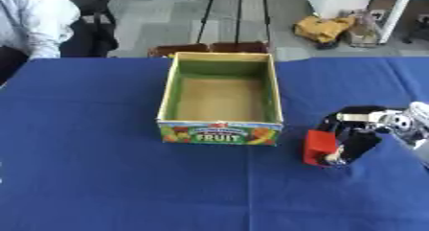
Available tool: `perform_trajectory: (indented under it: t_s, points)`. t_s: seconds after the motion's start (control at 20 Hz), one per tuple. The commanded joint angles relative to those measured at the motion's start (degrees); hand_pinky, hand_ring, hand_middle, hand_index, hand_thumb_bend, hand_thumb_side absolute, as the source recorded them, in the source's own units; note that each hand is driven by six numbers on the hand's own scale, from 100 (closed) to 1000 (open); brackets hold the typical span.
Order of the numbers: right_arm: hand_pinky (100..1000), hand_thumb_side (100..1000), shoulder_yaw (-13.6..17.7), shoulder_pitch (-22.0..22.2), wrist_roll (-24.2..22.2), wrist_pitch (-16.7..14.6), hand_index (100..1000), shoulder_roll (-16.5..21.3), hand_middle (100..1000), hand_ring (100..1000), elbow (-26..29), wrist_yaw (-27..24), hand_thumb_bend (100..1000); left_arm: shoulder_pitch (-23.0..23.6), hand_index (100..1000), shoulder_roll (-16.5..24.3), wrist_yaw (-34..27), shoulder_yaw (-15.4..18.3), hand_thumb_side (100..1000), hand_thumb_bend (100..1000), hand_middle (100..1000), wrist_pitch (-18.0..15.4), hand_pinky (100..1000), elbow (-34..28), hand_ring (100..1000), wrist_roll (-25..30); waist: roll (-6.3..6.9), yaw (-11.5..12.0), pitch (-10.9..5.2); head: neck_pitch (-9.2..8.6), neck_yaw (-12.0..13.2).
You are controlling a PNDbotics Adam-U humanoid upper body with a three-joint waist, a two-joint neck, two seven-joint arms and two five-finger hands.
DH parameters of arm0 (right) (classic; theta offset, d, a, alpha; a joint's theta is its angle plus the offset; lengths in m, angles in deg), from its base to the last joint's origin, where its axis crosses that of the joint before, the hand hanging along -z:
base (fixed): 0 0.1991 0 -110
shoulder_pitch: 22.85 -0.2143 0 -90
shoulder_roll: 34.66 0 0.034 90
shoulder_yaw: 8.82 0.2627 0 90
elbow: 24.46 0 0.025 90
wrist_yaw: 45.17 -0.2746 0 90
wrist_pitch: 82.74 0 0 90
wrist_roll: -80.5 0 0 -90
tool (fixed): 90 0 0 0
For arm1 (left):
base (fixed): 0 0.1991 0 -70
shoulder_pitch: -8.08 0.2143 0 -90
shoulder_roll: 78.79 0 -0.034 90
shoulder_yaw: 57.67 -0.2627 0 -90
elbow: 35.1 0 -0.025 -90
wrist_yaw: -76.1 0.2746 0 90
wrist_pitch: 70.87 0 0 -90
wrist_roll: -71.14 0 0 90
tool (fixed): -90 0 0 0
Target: Pick up objects on the table and place them in the box.
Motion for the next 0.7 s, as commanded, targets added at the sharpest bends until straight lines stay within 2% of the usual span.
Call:
perform_trajectory:
  t_s: [0.05,0.3,0.7]
  points:
    - [659,362,0.00,-0.27,1.48,0.15,835,0.84,737,743,-0.54,-0.33,421,-0.84,975,0.49,-0.11,0.17,970,100,874,0.22,825,-0.81,905,-0.15,-0.53,0.09,0.01,-0.26,0.06]
    - [591,332,-0.19,-0.15,3.54,0.04,739,0.98,626,668,-0.46,-0.11,393,-0.77,973,0.51,-0.05,0.18,970,100,873,0.33,824,-0.81,904,-0.18,-0.59,0.01,-0.02,-0.12,0.16]
    - [525,289,0.24,-0.45,7.30,0.42,661,1.62,557,623,1.15,0.44,275,-0.75,973,0.56,-0.03,0.19,968,100,873,0.53,824,-0.81,905,-0.21,-0.68,-0.23,-0.13,-0.10,0.26]
